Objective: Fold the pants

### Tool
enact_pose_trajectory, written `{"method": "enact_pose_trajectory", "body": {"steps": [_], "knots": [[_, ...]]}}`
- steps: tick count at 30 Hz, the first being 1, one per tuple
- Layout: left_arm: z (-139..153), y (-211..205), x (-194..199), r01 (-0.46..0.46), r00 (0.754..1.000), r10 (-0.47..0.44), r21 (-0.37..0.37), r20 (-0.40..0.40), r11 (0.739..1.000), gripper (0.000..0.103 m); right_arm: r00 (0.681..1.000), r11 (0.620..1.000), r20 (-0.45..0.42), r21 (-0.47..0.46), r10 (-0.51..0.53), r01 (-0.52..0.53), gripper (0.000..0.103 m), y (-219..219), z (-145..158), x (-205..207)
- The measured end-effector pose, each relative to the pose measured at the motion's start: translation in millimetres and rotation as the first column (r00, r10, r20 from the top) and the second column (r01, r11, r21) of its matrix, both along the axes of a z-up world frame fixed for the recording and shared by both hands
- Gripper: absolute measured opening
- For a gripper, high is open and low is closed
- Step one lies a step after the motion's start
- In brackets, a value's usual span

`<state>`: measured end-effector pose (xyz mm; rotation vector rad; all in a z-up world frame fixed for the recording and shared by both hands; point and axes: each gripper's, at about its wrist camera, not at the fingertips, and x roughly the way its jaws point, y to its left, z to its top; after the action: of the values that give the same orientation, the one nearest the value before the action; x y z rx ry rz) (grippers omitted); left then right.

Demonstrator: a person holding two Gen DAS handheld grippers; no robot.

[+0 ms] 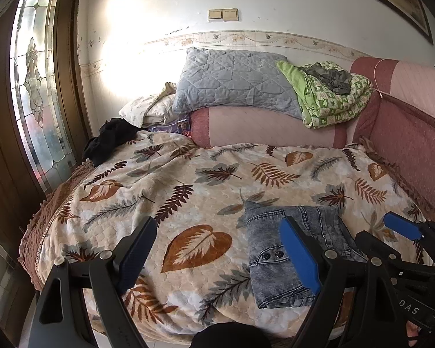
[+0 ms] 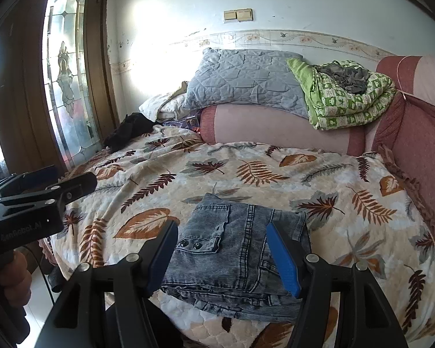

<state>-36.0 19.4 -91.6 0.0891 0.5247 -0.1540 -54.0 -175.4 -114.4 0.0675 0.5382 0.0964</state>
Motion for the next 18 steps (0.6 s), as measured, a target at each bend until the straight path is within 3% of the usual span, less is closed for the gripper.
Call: {"method": "enact_pose_trajectory", "body": {"steps": [18], "knots": [[5, 17, 2, -0.024, 1.0, 0.024, -0.026, 0.007, 0.999, 0.087, 0.999, 0.999, 0.016, -0.032, 0.03, -0.03, 0.067, 18, 10, 7]]}}
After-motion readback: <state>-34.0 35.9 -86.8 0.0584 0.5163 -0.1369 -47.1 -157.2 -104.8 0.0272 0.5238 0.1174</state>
